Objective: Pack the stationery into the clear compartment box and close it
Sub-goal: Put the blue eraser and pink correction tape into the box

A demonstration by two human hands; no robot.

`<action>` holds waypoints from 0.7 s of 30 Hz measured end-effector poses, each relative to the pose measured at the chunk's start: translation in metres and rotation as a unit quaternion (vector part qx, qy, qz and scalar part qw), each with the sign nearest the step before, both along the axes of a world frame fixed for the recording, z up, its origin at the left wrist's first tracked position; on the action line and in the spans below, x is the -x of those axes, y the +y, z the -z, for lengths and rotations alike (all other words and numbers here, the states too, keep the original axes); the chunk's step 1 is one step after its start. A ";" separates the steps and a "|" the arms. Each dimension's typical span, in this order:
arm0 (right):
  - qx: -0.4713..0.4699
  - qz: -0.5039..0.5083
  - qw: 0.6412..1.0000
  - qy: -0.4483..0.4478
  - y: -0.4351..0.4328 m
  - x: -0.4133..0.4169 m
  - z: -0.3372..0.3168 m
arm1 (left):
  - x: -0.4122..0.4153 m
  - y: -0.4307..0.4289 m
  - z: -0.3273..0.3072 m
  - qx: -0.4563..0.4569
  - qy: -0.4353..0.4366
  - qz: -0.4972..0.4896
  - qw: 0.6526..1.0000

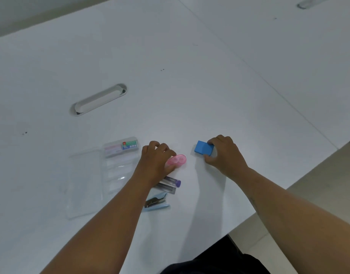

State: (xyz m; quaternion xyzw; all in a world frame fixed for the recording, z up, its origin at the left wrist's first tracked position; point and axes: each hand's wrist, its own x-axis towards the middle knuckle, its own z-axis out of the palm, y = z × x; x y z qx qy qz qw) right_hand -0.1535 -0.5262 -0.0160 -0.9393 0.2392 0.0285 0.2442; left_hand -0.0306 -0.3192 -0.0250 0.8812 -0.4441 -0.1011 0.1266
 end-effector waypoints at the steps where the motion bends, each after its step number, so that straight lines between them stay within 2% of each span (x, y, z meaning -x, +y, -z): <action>1: -0.002 -0.011 1.000 -0.007 0.004 -0.009 -0.001 | -0.005 0.006 -0.004 0.005 -0.013 -0.017 1.000; 7: -0.030 -0.120 0.991 -0.057 0.061 -0.080 -0.010 | -0.026 0.077 -0.018 0.007 -0.033 -0.143 0.989; 13: -0.029 -0.245 0.967 -0.069 0.135 -0.132 -0.012 | -0.025 0.160 -0.015 -0.014 -0.056 -0.253 0.966; 21: 0.005 -0.297 0.955 -0.029 0.165 -0.147 0.002 | -0.028 0.184 -0.012 0.000 -0.021 -0.286 0.958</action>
